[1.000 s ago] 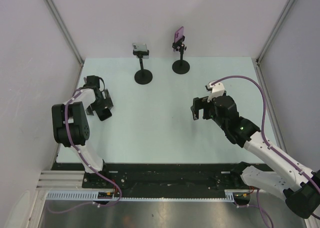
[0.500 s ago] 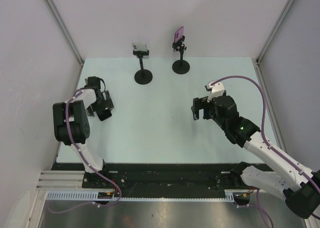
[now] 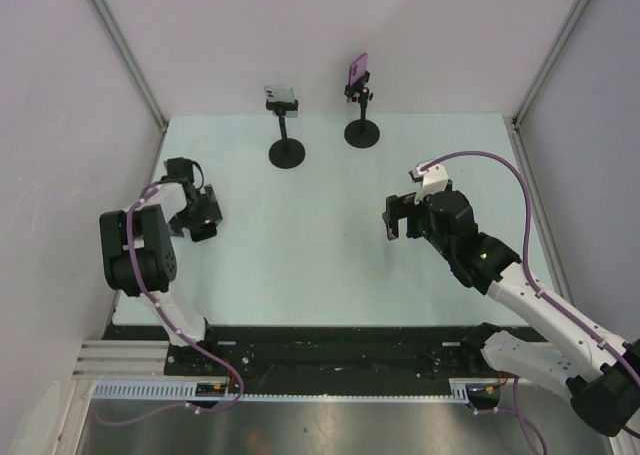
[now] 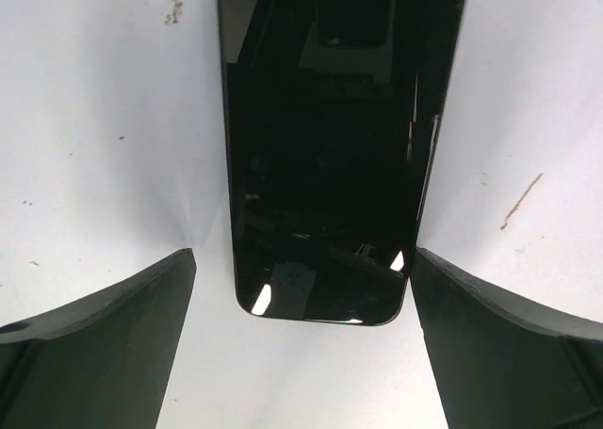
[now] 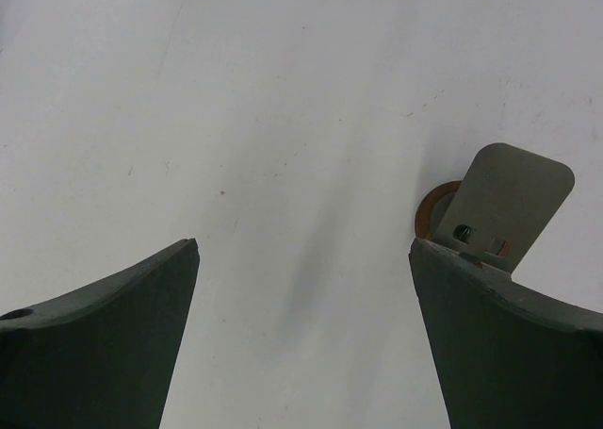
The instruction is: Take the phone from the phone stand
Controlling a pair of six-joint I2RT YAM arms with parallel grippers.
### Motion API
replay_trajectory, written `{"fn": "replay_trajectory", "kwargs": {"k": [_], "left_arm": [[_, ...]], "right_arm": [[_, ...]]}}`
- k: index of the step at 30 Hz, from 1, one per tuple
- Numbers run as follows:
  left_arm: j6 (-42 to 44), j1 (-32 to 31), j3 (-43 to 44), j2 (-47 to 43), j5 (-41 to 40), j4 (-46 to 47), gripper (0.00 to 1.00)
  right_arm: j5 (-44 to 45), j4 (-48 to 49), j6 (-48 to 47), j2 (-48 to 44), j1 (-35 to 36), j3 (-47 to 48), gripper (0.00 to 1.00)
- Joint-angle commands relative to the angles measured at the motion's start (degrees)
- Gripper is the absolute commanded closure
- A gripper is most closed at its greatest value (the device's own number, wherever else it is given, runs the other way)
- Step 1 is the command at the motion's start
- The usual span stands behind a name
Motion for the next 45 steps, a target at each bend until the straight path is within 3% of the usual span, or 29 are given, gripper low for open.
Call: {"fn": "replay_trajectory", "kwargs": {"k": [1,26,34,41,45], "left_arm": [[2.54,2.01,-1.54,-2.06,-1.57,-2.84,0.00],[1.22,5.27,-2.77,-5.14,-3.86,-3.63,0.00],[0.26,4.92,-2.86,-7.86,0.88,-3.63,0.00],[-1.67,-0.43,-4.36,-18.56,3.70,-3.72,0.00],[-2.38,-8.68,-4.71,-23.40,5.37,-3.63,0.00]], "right_arm": [[0.99,1.40,-1.03,-0.74,-0.34,-0.02,0.00],[1.34,1.31,-1.03,-1.09,-0.34,-0.29,0.00],[3.27,1.75,0.28,-0.74,-0.43,-0.37,0.00],[7.14,-1.67,6.68,1.89,-5.68,0.77,0.00],[4.86,-4.57,8.37,5.94,-12.44,2.00,0.00]]}}
